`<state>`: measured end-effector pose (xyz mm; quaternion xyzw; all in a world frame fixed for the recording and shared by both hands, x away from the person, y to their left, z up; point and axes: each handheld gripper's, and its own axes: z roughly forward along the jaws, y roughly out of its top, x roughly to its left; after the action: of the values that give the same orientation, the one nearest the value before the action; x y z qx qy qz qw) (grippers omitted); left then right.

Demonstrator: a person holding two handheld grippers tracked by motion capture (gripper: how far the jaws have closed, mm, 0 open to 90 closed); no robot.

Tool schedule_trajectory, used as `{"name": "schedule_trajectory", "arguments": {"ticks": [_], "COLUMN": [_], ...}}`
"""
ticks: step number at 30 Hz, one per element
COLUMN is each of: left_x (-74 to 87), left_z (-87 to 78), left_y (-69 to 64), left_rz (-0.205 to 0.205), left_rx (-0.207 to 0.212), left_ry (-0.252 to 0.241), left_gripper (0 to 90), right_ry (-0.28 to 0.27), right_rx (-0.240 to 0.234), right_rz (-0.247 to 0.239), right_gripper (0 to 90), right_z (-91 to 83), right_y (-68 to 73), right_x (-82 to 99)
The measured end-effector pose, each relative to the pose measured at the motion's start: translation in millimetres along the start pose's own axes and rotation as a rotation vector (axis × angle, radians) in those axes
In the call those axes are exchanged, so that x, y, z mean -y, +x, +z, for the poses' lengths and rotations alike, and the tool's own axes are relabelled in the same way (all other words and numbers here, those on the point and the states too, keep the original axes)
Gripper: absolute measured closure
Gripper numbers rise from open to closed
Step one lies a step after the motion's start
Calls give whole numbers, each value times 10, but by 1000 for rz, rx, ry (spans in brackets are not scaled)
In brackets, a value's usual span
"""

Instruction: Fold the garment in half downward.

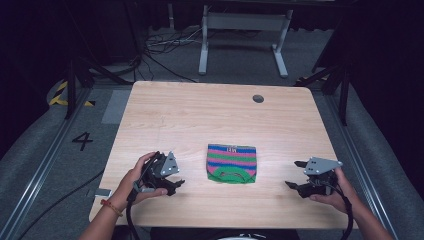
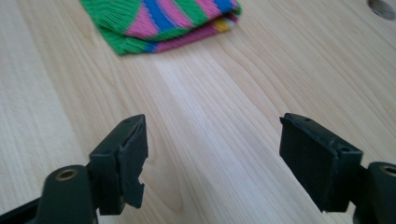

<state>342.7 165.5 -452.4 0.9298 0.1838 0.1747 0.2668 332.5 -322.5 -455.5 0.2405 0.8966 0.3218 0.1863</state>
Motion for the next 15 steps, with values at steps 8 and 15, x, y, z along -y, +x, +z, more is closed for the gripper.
{"name": "schedule_trajectory", "arguments": {"ticks": [8, 15], "left_x": [263, 591], "left_z": [-15, -46], "left_y": [70, 118], "left_rz": [-66, -137], "left_rx": [-1, 46], "left_ry": [-2, -4], "left_gripper": [195, 193], "right_ry": [4, 18], "right_rx": [42, 60], "right_rz": [75, 132], "right_gripper": [193, 180], "right_z": [-116, -204], "right_y": [-102, -149], "right_x": [377, 629]}}
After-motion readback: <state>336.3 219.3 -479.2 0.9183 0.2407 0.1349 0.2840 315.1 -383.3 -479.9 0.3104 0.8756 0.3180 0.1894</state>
